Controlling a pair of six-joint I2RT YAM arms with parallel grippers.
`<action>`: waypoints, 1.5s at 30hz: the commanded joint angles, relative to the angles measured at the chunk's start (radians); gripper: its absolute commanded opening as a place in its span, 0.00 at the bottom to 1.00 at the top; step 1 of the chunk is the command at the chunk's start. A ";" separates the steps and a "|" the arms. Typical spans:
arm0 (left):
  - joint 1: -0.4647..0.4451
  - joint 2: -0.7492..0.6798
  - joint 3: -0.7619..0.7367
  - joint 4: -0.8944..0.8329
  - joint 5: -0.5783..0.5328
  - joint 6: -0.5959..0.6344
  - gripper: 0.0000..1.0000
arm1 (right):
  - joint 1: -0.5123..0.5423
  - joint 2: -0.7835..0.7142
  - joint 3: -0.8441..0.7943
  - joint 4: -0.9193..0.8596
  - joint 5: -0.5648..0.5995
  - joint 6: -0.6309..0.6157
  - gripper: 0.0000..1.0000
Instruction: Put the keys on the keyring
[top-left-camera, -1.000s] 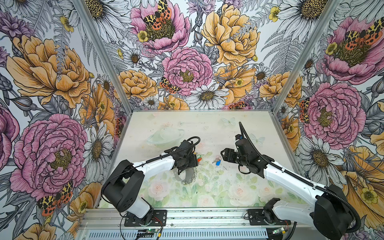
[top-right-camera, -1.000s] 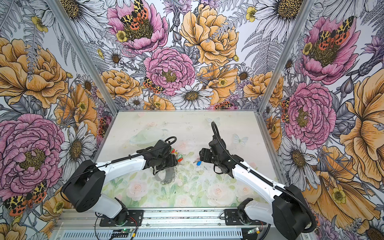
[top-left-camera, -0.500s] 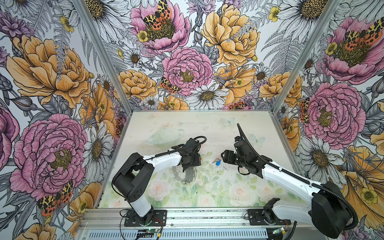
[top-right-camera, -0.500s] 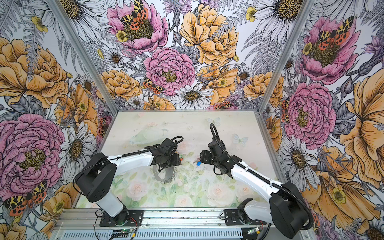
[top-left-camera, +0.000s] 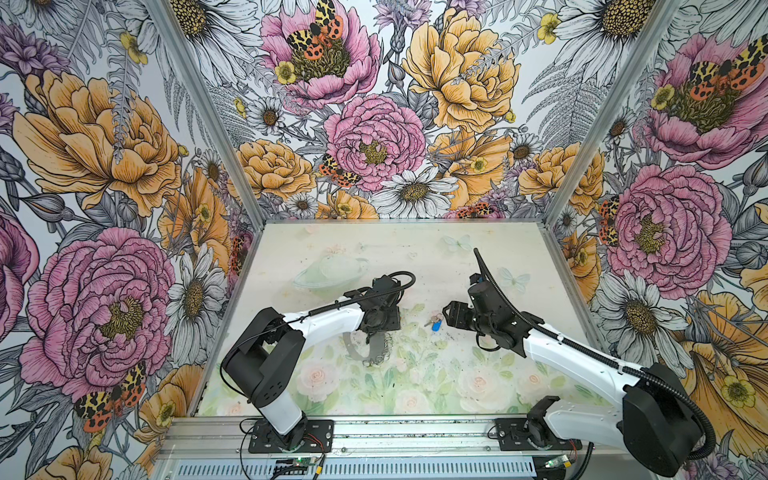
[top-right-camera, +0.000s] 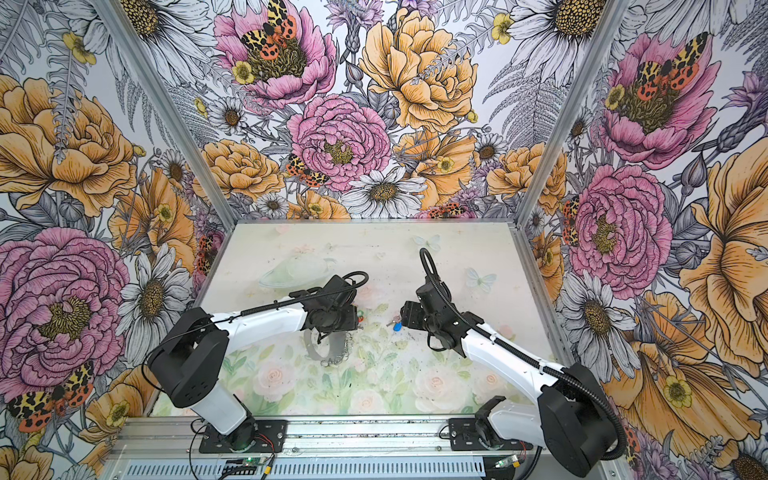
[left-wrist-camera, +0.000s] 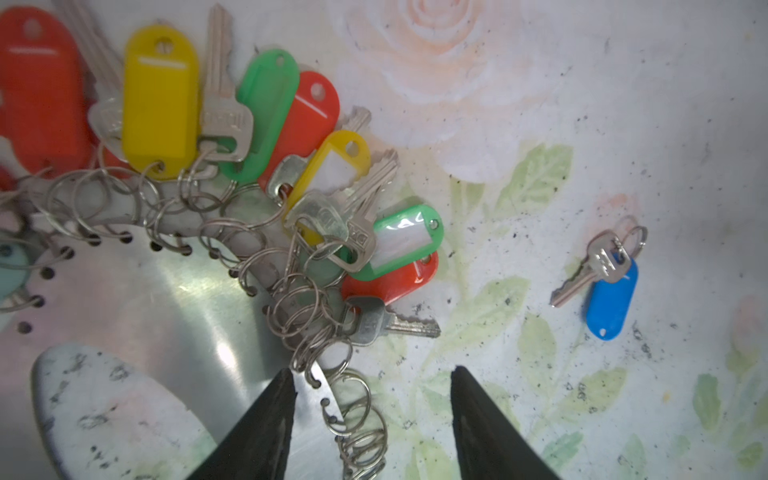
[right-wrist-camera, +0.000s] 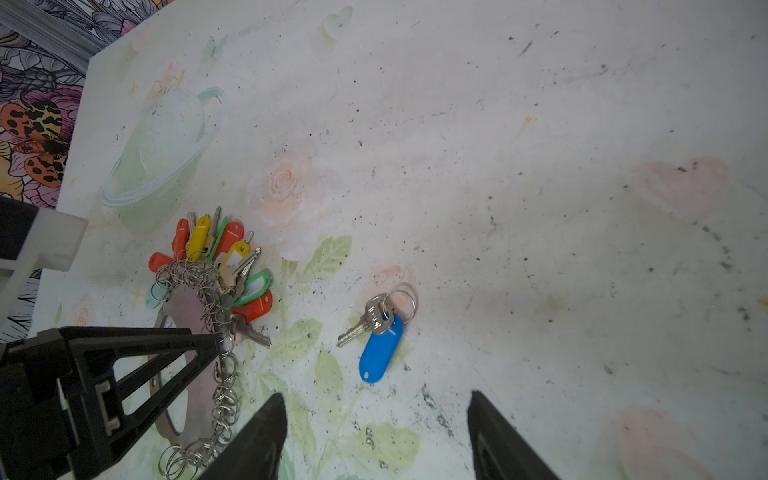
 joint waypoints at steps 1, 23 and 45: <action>-0.004 -0.011 0.017 -0.010 -0.036 0.017 0.63 | 0.009 -0.004 -0.002 0.025 0.020 -0.016 0.69; -0.020 0.047 0.036 -0.007 -0.016 0.032 0.47 | 0.009 -0.009 0.000 0.024 0.016 -0.017 0.69; -0.044 0.070 0.104 -0.126 -0.088 -0.111 0.50 | 0.008 0.007 0.007 0.025 0.011 -0.022 0.69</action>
